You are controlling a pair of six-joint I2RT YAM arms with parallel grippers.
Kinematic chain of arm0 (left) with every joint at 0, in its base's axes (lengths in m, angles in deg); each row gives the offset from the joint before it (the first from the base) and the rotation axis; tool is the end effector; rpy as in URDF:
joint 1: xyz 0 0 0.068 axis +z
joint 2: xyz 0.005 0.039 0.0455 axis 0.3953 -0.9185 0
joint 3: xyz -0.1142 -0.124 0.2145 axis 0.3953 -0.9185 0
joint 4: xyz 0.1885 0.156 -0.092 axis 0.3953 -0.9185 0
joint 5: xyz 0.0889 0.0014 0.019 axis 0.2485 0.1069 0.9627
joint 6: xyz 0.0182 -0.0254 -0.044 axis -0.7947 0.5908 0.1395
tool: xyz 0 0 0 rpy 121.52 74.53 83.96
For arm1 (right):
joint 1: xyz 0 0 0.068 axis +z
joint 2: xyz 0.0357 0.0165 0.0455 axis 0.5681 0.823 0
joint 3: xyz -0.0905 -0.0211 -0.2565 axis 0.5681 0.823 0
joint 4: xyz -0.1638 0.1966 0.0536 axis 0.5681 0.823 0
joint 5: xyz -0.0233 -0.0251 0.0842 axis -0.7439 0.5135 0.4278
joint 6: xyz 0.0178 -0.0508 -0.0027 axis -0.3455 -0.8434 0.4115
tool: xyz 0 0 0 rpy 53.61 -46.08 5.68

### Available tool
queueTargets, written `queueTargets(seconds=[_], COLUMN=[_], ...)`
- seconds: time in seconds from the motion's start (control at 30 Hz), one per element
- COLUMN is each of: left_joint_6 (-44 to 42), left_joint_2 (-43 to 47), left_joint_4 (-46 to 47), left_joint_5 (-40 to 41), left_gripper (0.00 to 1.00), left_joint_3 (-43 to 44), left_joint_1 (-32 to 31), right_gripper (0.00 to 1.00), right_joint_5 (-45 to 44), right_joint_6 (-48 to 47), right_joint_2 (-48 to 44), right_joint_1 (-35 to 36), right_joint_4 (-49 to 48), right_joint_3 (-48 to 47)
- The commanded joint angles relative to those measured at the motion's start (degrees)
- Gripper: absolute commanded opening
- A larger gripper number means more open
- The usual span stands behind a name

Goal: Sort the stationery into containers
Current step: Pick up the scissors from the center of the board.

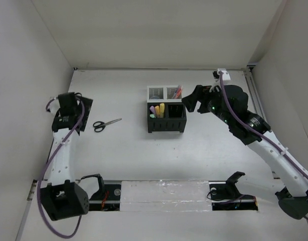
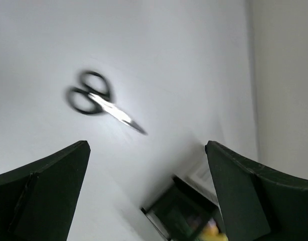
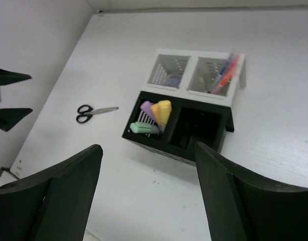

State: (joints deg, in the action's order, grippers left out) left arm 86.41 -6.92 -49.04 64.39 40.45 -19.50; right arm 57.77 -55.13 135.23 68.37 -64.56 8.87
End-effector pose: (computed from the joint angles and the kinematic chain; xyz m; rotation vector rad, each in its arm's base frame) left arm 0.2325 0.0187 0.3413 -1.1780 1.7986 -0.4766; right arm 0.1852 0.1198 0.4126 -0.0773 1.8754 0.6353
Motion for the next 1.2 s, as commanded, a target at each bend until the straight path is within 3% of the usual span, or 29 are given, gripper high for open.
queueTargets(seconds=[0.0,0.1,0.37,0.7,1.1,1.17], left_joint_6=[-5.8,-4.6,1.7,8.1,9.5,8.9], left_joint_2=[-1.3,-5.4,-13.7,-13.7,-26.9,-27.7], left_joint_4=[-2.8,-2.2,2.7,6.6,11.4,12.9], left_joint_5=[-3.2,-4.0,-7.7,-8.3,-8.7,-7.4], left_gripper=[1.00,1.00,0.97,0.84,0.78,0.68], left_joint_3=[-6.6,-10.0,-10.1,-10.2,-0.5,-0.5], left_joint_1=[11.0,17.0,17.6,12.5,9.6,9.6], right_gripper=[0.80,0.80,0.80,0.80,0.80,0.80], right_joint_5=[-5.9,-5.9,-4.0,-1.6,2.0,2.0], right_joint_6=[-7.6,-8.6,-8.6,-8.6,-8.6,-8.6], right_joint_2=[2.1,3.8,3.8,0.8,-0.9,-1.4], right_joint_1=[5.0,7.9,9.2,6.4,2.5,1.9], right_joint_4=[1.6,1.4,-3.7,-5.4,-5.9,-5.9], right_joint_3=[-6.2,-6.2,-0.5,3.4,5.6,6.1])
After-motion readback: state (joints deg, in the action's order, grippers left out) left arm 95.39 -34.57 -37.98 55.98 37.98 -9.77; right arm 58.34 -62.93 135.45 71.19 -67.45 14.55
